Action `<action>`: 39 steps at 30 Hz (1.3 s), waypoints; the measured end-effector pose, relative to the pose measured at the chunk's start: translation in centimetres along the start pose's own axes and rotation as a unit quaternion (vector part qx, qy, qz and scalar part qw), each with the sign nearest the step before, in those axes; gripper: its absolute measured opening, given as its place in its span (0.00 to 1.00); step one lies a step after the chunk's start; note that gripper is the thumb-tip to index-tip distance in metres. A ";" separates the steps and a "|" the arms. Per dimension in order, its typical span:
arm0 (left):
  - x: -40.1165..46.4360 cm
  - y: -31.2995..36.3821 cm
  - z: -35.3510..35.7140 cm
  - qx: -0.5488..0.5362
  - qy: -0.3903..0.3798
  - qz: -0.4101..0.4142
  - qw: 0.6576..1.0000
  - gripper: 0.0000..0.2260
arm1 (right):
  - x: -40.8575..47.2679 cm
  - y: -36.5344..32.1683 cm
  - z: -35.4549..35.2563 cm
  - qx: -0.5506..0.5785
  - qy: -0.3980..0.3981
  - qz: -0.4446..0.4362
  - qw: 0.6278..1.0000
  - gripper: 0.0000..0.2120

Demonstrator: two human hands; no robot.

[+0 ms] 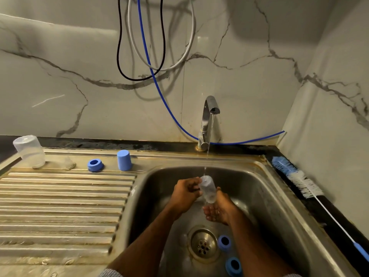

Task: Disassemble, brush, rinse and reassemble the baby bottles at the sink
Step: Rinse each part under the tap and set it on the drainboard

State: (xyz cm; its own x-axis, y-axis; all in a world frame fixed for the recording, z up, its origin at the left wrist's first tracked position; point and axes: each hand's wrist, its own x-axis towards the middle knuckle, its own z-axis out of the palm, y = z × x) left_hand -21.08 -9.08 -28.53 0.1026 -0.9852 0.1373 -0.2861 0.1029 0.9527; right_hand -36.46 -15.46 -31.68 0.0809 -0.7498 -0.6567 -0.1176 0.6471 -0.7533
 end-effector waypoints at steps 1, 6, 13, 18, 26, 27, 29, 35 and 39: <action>-0.1 0.3 0.1 0.014 -0.011 0.014 1.000 0.15 | 0.2 0.1 -0.2 0.002 0.002 0.006 1.000 0.39; 0.0 0.5 0.3 0.092 -0.042 0.069 0.993 0.17 | 0.5 0.4 -0.3 -0.012 0.002 0.036 0.999 0.45; 0.2 0.1 0.2 0.079 0.045 0.009 0.996 0.22 | -1.8 -0.2 0.2 -0.088 -0.009 0.023 0.996 0.40; 0.3 -0.4 -0.4 -0.004 0.098 -0.062 0.993 0.18 | -2.6 -0.6 1.3 -0.150 -0.021 -0.029 0.988 0.35; 0.1 0.0 -1.3 0.031 0.140 -0.046 0.989 0.20 | -4.2 -1.2 2.9 -0.261 -0.061 -0.173 0.948 0.10; 0.1 0.0 -1.4 0.041 0.143 -0.042 0.988 0.21 | -4.4 -1.4 3.0 -0.270 -0.075 -0.193 0.940 0.12; -0.3 0.3 -1.7 0.054 0.144 -0.037 0.987 0.20 | -4.4 -1.3 3.1 -0.264 -0.099 -0.212 0.936 0.19; -2.7 2.6 -3.8 0.109 0.152 0.008 0.982 0.15 | -5.0 -1.5 4.2 -0.251 -0.082 -0.315 0.912 0.19; -4.6 4.8 -8.0 0.192 0.159 0.045 0.967 0.08 | -6.3 -1.8 5.6 -0.345 -0.034 -0.401 0.848 0.30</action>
State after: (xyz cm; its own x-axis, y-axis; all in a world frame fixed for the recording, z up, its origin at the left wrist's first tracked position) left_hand -15.33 -2.93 -22.43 0.3320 -0.8761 0.3497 -0.6336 0.0675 0.7707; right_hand -31.27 -11.11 -26.38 0.4620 -0.8860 0.0385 -0.5474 -0.3191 -0.7737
